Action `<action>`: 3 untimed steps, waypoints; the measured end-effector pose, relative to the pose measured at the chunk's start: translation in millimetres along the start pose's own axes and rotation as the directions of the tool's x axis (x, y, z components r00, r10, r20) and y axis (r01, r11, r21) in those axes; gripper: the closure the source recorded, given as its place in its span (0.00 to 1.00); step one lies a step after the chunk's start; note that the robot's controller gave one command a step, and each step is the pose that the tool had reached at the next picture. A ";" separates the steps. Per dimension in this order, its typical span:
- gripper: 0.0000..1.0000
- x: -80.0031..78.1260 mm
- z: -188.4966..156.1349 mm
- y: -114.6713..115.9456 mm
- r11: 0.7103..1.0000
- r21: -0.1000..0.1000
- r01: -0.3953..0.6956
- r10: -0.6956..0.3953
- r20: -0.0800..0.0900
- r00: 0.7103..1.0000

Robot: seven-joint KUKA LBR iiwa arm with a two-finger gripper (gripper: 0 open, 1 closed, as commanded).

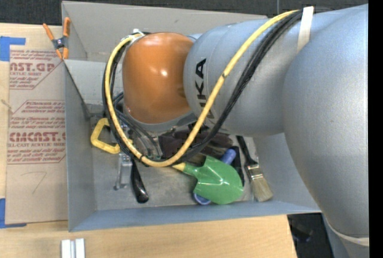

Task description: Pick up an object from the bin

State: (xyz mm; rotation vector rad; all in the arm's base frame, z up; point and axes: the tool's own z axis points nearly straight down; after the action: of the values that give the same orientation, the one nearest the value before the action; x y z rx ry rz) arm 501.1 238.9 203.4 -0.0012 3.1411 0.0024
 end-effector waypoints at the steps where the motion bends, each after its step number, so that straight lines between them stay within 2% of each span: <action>1: 0.00 0.0 0.0 0.0 1.000 0.000 0.000 0.000 0.000 1.000; 2: 0.00 -7.1 59.7 -9.5 0.919 0.000 0.395 -0.395 -0.003 0.919; 3: 0.00 -16.8 48.5 -28.1 0.928 -0.004 0.373 -0.373 -0.002 0.928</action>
Offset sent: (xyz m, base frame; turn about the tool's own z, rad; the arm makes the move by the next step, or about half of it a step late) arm 0.0077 -0.0092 -0.0579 -0.4099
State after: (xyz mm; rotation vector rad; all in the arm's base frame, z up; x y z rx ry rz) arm 518.0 210.8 154.9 -0.5986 3.0864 0.0083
